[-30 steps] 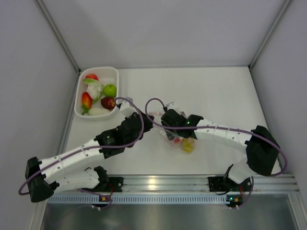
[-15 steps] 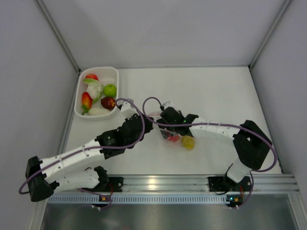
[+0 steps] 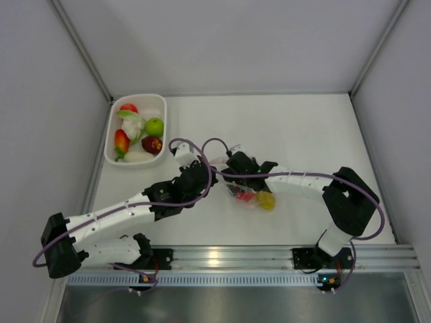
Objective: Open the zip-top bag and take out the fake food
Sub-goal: Pick up the fake fruit from the zipper food storage bag.
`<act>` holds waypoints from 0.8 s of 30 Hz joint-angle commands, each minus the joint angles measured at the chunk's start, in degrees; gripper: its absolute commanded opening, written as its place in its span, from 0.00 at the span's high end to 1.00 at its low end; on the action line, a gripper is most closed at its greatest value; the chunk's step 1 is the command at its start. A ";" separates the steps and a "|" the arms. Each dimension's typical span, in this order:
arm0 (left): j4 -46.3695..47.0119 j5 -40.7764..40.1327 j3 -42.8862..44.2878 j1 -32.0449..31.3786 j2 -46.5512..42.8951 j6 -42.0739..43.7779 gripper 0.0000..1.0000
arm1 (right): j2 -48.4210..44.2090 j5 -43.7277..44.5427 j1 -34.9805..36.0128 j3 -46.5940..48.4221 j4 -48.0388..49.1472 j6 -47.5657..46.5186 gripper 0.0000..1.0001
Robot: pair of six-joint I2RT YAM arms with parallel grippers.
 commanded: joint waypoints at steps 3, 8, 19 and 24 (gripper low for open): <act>1.56 -3.34 -0.79 0.23 0.91 0.58 1.00 | 3.52 -1.59 -1.24 -2.63 -5.31 -0.27 0.12; 1.56 -2.72 -0.35 0.31 3.37 0.67 1.00 | 2.74 -2.30 -0.89 -3.24 -5.40 -0.28 0.20; 1.56 -3.07 -0.52 0.23 0.83 3.13 1.00 | -7.20 -0.98 0.08 1.76 -9.53 1.31 0.53; 1.65 -2.28 -0.88 0.23 -1.80 5.15 1.00 | -10.45 -1.86 0.96 6.59 -11.11 1.66 0.54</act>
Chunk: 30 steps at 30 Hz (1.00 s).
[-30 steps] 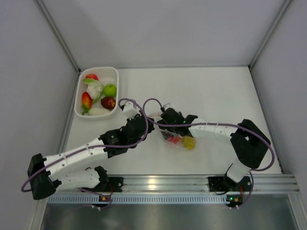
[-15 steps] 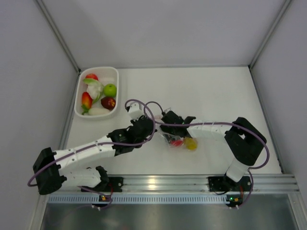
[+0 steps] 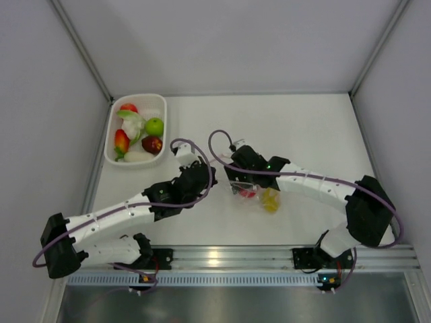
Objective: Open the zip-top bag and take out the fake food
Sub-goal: Pick up the fake fruit from the zipper food storage bag.
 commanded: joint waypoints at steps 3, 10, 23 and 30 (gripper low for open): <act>1.65 -2.02 -0.51 0.12 -4.26 4.24 1.00 | -4.08 1.15 1.38 7.85 -3.77 0.31 0.56; 1.12 -3.68 0.28 0.20 -10.40 11.27 1.00 | 0.84 0.46 7.08 18.49 -8.43 -4.96 0.60; -16.10 -15.64 6.79 0.38 -15.78 14.35 1.00 | 1.55 -5.96 14.83 30.63 -5.80 -12.88 0.64; -16.19 -13.27 4.16 0.29 -20.17 17.51 1.00 | -2.75 -0.09 13.86 26.85 0.53 -11.84 0.67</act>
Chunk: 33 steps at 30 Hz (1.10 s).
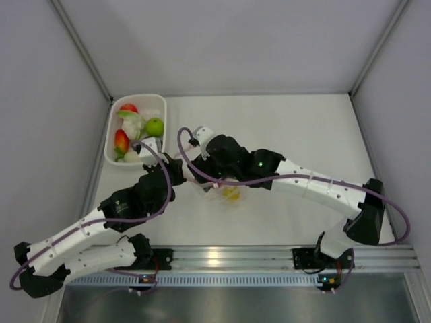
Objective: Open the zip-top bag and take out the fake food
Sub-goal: Pick up the fake fruit from the zipper food storage bag.
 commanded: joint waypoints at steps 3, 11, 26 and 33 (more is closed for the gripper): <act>-1.88 -0.85 -2.12 0.27 -4.03 2.52 1.00 | -6.21 6.59 -1.20 -0.98 6.08 2.92 0.69; 0.31 2.04 -3.00 0.36 -2.18 4.53 1.00 | -9.56 4.24 -3.23 -3.36 13.90 10.49 0.75; 4.11 10.76 2.87 0.36 0.89 15.97 1.00 | 0.64 -4.43 -1.21 4.21 6.96 1.46 0.82; -1.69 2.75 7.89 0.53 5.37 15.79 1.00 | -4.63 -14.91 -0.85 -0.36 8.20 -3.64 0.82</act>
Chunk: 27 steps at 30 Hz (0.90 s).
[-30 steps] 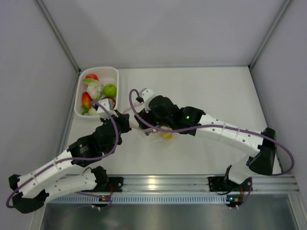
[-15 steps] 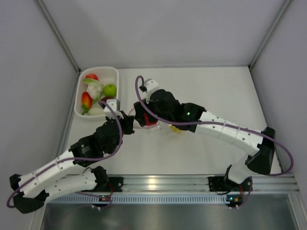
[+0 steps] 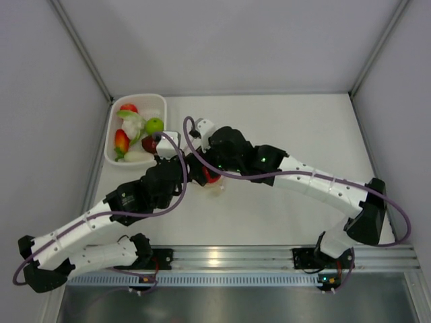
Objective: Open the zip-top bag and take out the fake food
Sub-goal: Pick up the fake fruit from the zipper food storage bag, then place the fake fruit in the bin.
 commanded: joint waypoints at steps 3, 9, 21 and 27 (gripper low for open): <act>-1.88 -3.35 3.33 0.99 0.94 -0.27 1.00 | -6.74 -12.68 1.00 -2.88 1.37 -8.03 0.82; -2.23 -1.33 0.95 3.18 -0.03 -3.52 1.00 | -12.89 -12.78 0.74 -8.33 6.82 -8.22 0.82; -3.72 7.47 -5.11 11.98 -2.66 -9.15 1.00 | -12.38 -13.49 -4.53 -1.14 13.94 1.36 0.83; -15.12 0.87 -4.15 14.25 -2.84 -14.42 1.00 | -6.06 -15.49 -11.38 6.23 16.40 7.16 0.85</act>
